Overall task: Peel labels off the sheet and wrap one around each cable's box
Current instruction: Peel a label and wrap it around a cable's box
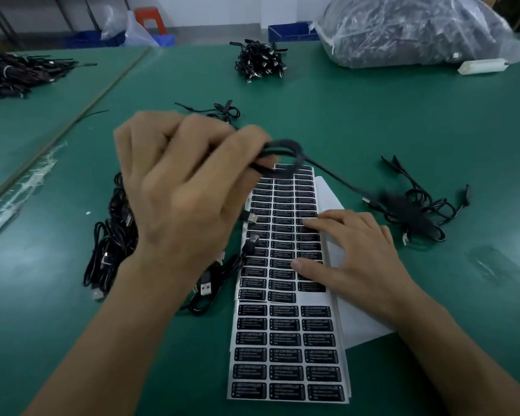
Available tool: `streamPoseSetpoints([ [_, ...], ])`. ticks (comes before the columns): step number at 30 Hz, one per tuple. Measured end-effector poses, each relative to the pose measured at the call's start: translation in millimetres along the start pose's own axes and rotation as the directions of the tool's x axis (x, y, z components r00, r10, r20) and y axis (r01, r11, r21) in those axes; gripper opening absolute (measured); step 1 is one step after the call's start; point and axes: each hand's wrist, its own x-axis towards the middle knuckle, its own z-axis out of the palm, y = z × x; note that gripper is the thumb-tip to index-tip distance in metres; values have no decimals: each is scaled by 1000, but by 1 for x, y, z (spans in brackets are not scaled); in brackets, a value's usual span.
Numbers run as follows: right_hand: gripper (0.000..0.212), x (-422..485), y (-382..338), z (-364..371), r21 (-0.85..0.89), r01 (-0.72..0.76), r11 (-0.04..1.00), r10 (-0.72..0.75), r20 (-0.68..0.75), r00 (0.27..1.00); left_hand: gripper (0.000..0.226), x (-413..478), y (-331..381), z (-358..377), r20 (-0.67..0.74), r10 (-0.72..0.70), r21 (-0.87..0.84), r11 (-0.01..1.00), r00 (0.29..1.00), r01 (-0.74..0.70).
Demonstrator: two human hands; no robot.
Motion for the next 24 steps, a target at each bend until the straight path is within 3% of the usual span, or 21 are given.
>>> streamPoseSetpoints([
  [3,77,0,-1,0,27,2,1000,-1,-40,999,28,4,20,3,19,70,-135,989,997,-67],
  [6,82,0,-1,-4,206,31,978,-15,-82,996,30,-1,31,4,211,-54,-141,986,976,85],
  [10,113,-1,4,-10,438,42,898,-33,-28,999,26,-6,29,3,458,-369,119,927,809,355],
  [12,114,0,3,-10,570,35,821,-21,-30,999,29,-12,24,3,540,-447,184,890,713,418],
  [15,78,3,-2,-10,726,68,684,4,-97,995,34,-19,17,-1,562,-484,176,862,671,475],
  [19,17,5,-6,-15,829,120,546,90,-200,976,28,-27,11,-2,565,-465,186,876,681,444],
  [24,16,6,-6,-15,838,102,536,161,-221,962,30,-35,6,-1,578,-423,214,904,698,371],
])
